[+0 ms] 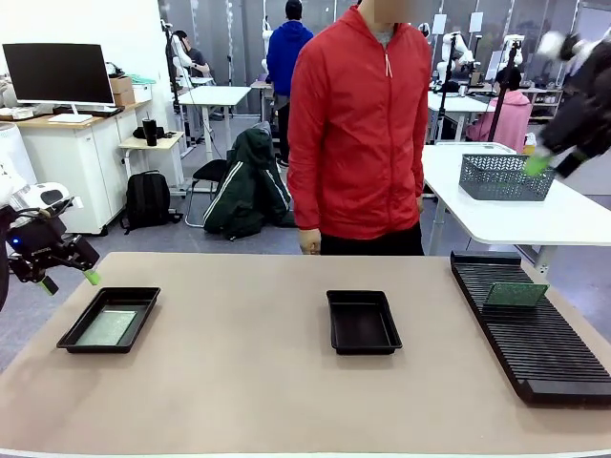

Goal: Inspect and transfer BCBs to ESD trays.
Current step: Pick up the Blank PCB from the PCB Rack and place it in the right ESD tray.

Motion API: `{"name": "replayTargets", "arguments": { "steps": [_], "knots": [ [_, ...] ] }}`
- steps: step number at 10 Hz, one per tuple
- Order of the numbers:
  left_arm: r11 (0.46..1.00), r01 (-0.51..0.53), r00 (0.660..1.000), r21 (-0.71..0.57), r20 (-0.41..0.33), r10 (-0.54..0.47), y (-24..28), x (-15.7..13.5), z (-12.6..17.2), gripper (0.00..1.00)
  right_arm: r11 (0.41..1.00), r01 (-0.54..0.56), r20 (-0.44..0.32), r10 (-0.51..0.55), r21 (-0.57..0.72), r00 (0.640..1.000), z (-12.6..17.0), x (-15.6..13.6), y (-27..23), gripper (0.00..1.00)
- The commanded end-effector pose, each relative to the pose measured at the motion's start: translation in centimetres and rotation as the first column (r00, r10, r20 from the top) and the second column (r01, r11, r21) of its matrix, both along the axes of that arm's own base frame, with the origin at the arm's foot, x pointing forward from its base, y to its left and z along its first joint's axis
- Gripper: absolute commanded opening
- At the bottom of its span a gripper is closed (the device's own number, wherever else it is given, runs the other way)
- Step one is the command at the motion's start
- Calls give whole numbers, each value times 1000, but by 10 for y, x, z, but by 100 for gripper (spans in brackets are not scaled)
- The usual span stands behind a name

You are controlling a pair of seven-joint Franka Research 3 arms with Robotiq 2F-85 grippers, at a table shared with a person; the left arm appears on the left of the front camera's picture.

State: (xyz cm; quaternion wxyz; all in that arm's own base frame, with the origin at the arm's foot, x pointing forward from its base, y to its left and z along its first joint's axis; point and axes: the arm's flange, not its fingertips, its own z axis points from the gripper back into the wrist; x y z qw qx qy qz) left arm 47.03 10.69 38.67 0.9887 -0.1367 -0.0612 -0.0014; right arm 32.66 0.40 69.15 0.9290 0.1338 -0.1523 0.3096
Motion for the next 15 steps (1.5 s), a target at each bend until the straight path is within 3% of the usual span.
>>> {"name": "replayTargets", "arguments": {
  "steps": [1, 4, 6, 8, 15],
  "knots": [
    [1000, 0, 1000, -3, 10, 1, 1, 1, -1, 100, 962, -252, 16, 255, -106, 967, 33, 19, -29, 100],
    [1000, 0, 1000, -3, 10, 1, 1, 1, -1, 100, 805, -515, 7, 540, -294, 841, 75, 17, -71, 100],
    [1000, 0, 1000, -3, 10, 1, 1, 1, -1, 100, 723, -588, 22, 638, -363, 770, 88, 15, -85, 100],
    [1000, 0, 1000, -3, 10, 1, 1, 1, -1, 100, 679, -618, 51, 688, -397, 724, 97, 14, -89, 100],
    [1000, 0, 1000, -3, 10, 1, 1, 1, -1, 100, 679, -617, 39, 685, -398, 728, 101, 11, -83, 100]
  ]
}}
